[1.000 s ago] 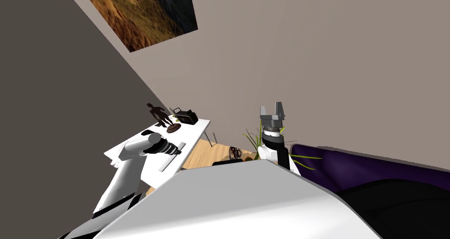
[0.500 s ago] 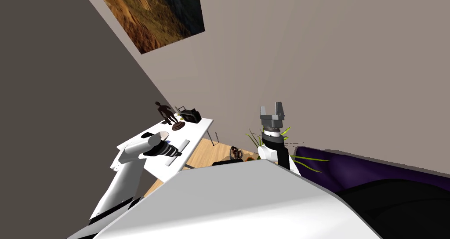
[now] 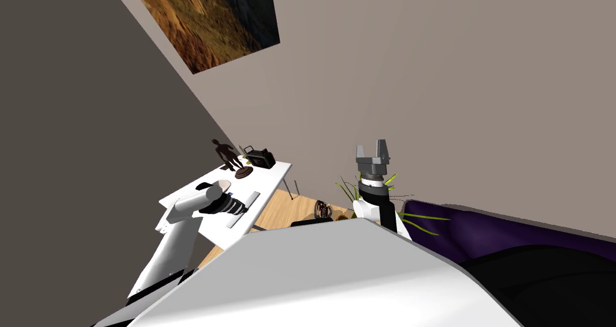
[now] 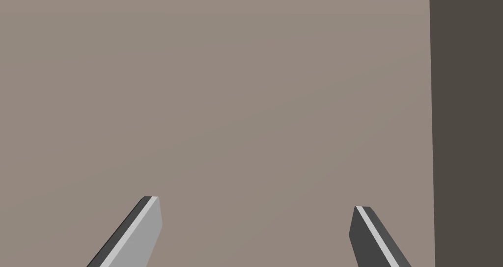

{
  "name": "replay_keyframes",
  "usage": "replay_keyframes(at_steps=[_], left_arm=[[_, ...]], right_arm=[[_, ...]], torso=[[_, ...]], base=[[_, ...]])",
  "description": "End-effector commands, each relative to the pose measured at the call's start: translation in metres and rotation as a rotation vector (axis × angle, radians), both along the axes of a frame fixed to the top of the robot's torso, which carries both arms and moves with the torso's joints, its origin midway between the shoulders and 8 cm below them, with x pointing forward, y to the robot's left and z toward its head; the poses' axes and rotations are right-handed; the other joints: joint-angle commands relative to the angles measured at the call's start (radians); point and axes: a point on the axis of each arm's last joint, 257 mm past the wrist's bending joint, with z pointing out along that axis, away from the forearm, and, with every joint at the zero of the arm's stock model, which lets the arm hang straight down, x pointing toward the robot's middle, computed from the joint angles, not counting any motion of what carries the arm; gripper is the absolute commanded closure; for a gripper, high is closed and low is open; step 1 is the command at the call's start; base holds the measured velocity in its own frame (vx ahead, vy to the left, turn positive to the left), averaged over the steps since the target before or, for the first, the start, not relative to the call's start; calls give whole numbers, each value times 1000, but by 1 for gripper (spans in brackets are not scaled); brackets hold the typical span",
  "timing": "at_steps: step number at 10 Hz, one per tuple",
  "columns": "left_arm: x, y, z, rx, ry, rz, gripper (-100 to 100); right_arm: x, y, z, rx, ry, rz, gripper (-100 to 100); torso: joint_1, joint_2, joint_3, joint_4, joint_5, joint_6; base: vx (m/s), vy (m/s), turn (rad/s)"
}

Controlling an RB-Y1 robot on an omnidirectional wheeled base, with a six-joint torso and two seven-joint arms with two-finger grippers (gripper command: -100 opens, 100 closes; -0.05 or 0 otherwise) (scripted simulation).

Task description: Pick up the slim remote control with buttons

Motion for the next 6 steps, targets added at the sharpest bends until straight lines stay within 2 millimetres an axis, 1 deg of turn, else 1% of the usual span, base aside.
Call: replay_keyframes(at_steps=[1,3,4,5,6], left_arm=[[0,0,0,0,0,0,100],[0,0,0,0,0,-1,100],[0,0,0,0,0,-2,0],[-1,-2,11,-1,-1,-4,100],[-2,-2,13,-1,-1,-5,100]], right_arm=[[0,0,0,0,0,0,0],[0,0,0,0,0,0,0],[0,0,0,0,0,0,0],[0,0,0,0,0,0,0],[0,0,0,0,0,0,0]], torso=[[0,0,0,0,0,0],[0,0,0,0,0,0],[0,0,0,0,0,-1],[0,0,0,0,0,-1],[0,0,0,0,-1,-1]], base=[[0,0,0],[0,0,0],[0,0,0],[0,-1,14],[-1,2,11]])
